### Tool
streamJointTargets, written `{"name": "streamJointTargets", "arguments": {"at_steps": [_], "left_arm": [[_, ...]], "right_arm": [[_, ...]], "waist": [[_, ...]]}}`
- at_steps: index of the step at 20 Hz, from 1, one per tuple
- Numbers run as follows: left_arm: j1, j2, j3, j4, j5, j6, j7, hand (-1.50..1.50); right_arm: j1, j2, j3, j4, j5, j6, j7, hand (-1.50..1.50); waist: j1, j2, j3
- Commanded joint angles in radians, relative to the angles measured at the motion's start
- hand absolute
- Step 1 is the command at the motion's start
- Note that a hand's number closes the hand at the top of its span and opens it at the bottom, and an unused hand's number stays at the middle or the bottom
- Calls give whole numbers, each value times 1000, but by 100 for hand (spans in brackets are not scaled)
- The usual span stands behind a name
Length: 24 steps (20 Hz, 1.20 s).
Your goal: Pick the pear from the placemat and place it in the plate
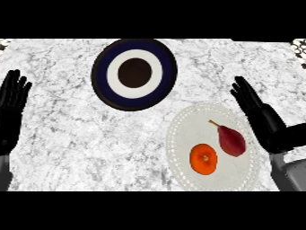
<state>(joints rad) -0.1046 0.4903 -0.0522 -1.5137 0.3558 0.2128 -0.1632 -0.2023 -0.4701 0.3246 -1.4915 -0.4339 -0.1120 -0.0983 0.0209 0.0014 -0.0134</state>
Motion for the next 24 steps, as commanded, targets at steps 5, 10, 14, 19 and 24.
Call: {"name": "streamJointTargets", "arguments": {"at_steps": [5, 10, 14, 19, 24], "left_arm": [[-114, 4, -107, 55, -131, 22, 146, 0], [-72, -31, -169, 63, -129, -6, 178, 0], [-125, -116, -213, 92, -210, 78, 211, 0], [-169, -106, -162, 122, -206, 30, 215, 0], [-155, -118, -163, 79, -221, 30, 272, 0]], "right_arm": [[-229, 245, 125, -22, 31, -111, 211, -150], [-250, -52, 311, 4, 508, -90, 144, 150], [-33, 137, 346, 91, 451, -162, 2, -150], [15, -13, 312, -50, 617, -214, -29, -150], [-11, -129, 195, -244, 623, -162, 92, -150]], "waist": [[-6, 2, 14], [-13, -5, 12], [-26, 0, 14], [-37, -5, 13], [-34, -7, 13]]}}
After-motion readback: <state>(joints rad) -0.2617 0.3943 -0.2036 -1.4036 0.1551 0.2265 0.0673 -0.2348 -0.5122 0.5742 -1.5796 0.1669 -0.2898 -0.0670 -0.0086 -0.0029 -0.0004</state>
